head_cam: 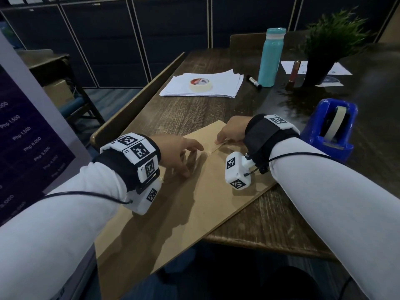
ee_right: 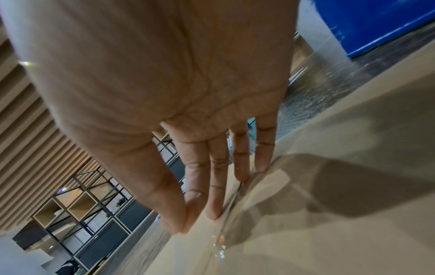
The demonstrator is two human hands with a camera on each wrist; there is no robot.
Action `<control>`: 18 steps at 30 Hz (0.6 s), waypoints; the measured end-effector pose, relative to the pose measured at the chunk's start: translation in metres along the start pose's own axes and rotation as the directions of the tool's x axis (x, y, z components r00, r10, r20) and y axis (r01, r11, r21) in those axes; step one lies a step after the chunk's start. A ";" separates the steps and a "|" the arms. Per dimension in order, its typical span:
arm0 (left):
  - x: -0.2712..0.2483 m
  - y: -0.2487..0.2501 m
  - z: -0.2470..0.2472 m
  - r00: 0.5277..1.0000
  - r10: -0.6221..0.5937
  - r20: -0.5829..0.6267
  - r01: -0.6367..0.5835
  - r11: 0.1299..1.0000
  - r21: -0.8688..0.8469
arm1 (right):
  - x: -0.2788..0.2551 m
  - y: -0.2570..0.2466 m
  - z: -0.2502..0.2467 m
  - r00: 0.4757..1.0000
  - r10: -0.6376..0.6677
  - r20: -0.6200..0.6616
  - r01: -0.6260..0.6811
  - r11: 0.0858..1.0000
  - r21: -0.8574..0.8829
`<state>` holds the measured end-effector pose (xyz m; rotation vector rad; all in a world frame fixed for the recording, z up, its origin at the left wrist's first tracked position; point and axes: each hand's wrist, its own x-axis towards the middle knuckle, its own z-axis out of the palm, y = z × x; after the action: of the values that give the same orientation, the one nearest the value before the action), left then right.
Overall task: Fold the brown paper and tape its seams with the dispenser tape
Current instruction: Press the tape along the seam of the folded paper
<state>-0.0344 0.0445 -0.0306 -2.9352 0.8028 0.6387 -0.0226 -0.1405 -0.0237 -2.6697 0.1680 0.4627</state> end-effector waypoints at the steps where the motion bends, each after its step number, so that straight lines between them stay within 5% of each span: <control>1: 0.000 0.000 0.000 1.000 0.000 0.001 0.000 1.000 0.000 | 0.000 0.000 0.000 1.000 0.004 0.001 -0.004 1.000 0.000; 18: -0.001 0.000 -0.002 1.000 -0.005 0.017 0.005 1.000 0.018 | -0.002 0.001 -0.003 0.999 0.004 0.033 -0.006 0.998 0.066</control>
<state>-0.0341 0.0445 -0.0285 -2.9105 0.7954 0.6512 -0.0240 -0.1428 -0.0212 -2.5955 0.1774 0.4943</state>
